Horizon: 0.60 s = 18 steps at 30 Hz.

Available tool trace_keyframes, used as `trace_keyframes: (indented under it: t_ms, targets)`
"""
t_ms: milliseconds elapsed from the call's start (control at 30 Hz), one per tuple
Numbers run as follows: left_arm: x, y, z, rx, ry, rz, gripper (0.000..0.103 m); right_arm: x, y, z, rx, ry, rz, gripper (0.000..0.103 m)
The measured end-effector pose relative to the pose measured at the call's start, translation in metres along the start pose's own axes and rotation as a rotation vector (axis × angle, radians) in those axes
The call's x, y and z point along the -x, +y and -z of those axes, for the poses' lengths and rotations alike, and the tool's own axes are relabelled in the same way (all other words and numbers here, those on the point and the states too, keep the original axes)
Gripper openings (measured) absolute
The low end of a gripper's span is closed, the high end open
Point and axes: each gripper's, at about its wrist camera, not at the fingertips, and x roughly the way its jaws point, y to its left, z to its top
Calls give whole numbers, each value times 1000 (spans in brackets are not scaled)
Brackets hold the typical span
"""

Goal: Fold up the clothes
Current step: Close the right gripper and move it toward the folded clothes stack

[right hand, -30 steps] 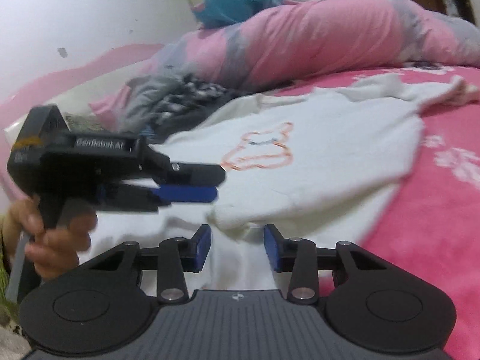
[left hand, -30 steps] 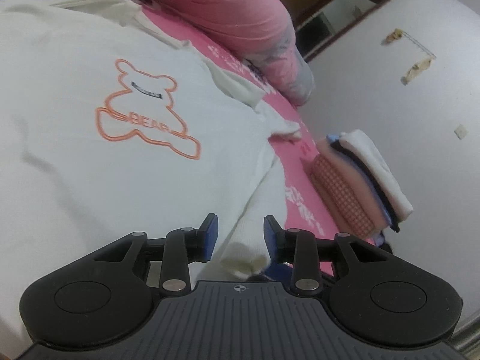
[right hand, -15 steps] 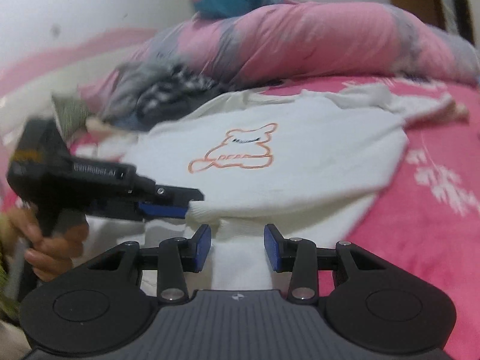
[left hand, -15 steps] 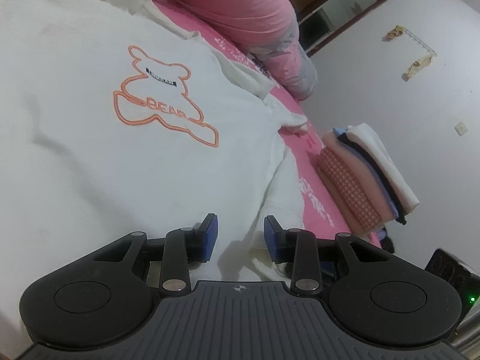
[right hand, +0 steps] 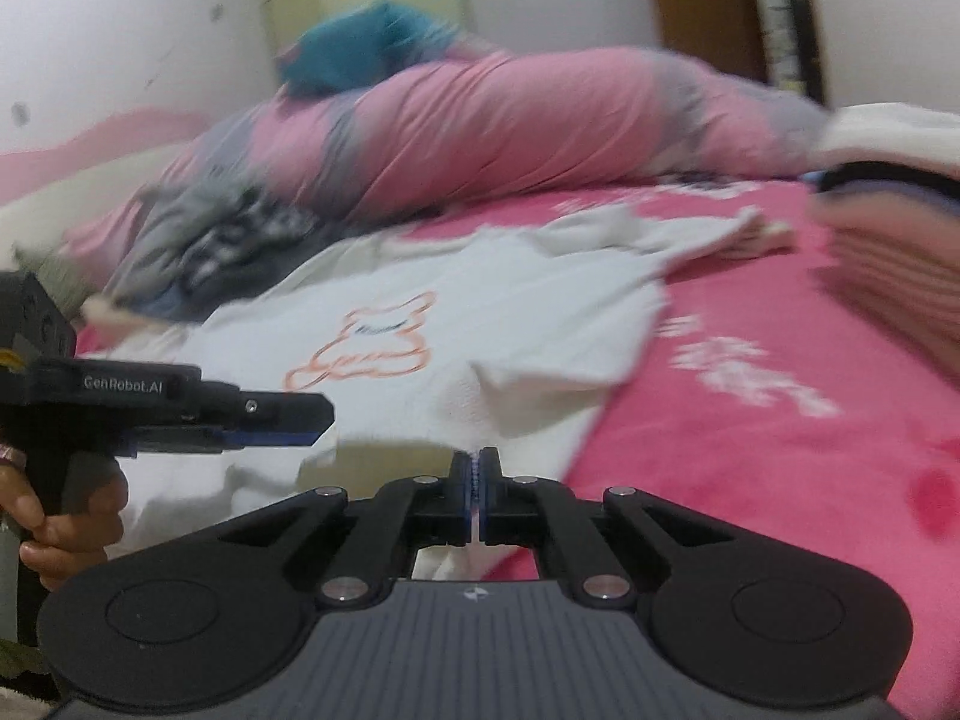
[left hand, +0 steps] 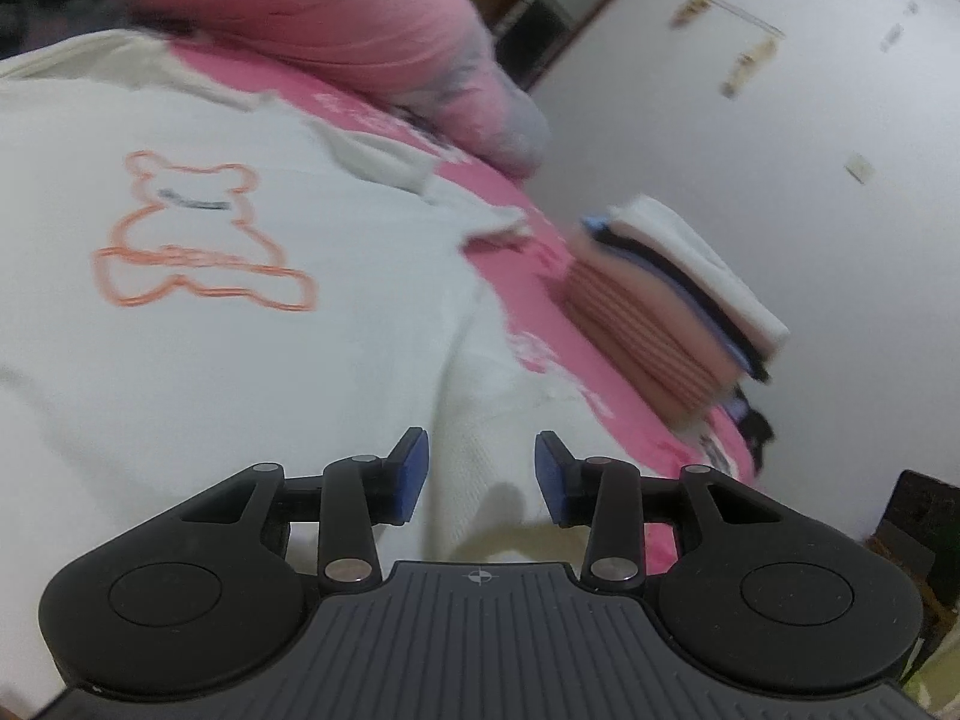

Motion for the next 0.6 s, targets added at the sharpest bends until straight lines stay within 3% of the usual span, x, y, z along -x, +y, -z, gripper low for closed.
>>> trace_keyframes:
  t_ms: [300,367,600]
  targets:
    - [-23,-49,17,-134,85,36,41,50,-47,37,-197,-34,100,0]
    - [-30,-52,21,-135,102,37,41,44,-55,52,-199,-9,165,0]
    - [-35,-56,23,-128,112,24,41,61,-62,45,-80,-71,101,1]
